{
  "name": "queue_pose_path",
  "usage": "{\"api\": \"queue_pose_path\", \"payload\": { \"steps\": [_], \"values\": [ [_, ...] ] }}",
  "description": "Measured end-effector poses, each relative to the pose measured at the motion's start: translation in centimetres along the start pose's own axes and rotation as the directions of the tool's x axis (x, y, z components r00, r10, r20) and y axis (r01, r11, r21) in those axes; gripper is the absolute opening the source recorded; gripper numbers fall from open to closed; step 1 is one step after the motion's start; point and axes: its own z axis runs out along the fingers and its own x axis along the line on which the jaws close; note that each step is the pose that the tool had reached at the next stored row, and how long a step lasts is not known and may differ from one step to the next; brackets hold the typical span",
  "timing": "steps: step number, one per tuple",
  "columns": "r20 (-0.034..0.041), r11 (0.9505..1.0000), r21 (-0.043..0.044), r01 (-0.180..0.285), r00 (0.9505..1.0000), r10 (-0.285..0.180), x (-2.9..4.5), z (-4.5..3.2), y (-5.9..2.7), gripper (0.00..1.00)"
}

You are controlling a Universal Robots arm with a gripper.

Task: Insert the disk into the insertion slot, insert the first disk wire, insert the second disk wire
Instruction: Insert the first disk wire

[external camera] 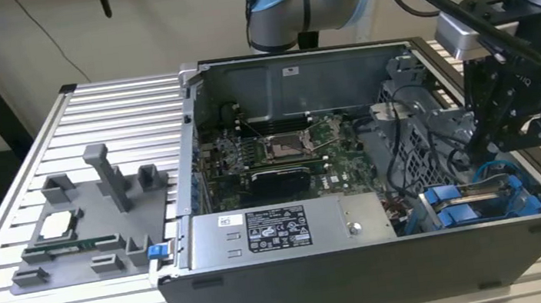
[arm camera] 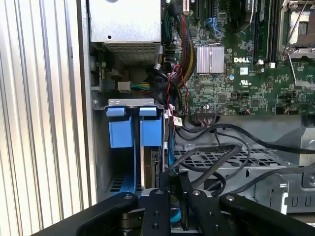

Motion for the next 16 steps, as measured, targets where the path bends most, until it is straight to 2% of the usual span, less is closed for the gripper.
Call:
{"api": "queue_pose_path", "payload": {
  "steps": [6, 16],
  "values": [
    [-0.0004, 1.0000, -0.0063, 0.000, 1.0000, 0.000, 0.26, 0.21, -0.07, 0.00],
    [0.0052, 0.9995, -0.0321, -0.002, 1.0000, 0.002, 1.60, 0.93, -1.27, 0.00]
  ]
}}
